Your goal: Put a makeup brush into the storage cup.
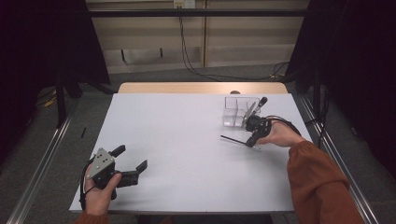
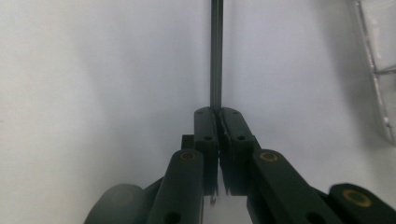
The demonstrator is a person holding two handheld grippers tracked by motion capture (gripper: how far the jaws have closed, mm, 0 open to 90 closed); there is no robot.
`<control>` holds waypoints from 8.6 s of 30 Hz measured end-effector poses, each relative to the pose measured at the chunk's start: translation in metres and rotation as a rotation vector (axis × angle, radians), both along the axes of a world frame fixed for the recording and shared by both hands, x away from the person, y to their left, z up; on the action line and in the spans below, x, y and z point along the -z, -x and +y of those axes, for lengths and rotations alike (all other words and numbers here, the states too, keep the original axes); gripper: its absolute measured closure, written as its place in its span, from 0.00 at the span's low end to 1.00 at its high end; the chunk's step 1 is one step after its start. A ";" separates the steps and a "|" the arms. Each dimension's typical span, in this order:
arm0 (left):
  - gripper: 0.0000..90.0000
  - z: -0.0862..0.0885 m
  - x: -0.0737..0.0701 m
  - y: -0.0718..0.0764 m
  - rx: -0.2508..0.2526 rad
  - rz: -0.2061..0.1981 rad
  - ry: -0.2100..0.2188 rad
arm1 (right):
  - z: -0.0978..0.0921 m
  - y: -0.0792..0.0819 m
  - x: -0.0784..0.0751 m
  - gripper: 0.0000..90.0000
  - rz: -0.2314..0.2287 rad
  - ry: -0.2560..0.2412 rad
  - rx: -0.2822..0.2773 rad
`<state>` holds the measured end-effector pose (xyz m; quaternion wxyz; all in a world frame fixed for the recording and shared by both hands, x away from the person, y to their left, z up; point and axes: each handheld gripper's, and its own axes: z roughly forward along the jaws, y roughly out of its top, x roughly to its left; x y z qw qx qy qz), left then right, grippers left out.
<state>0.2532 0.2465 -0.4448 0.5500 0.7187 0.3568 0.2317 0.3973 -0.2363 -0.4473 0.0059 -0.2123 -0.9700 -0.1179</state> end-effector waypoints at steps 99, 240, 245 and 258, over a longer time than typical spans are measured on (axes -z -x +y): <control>0.03 -0.004 -0.002 0.001 0.058 0.014 -0.014 | 0.073 0.075 -0.036 0.96 -0.161 -0.537 -0.107; 0.47 -0.166 -0.027 -0.052 0.771 0.504 -0.648 | 0.127 0.082 -0.039 0.96 0.029 -0.067 -0.418; 0.57 -0.166 -0.027 -0.054 0.750 0.495 -0.661 | 0.127 0.082 -0.039 0.96 0.027 -0.070 -0.420; 0.84 -0.168 -0.023 -0.056 0.758 0.513 -0.623 | 0.126 0.083 -0.035 0.96 0.033 -0.082 -0.419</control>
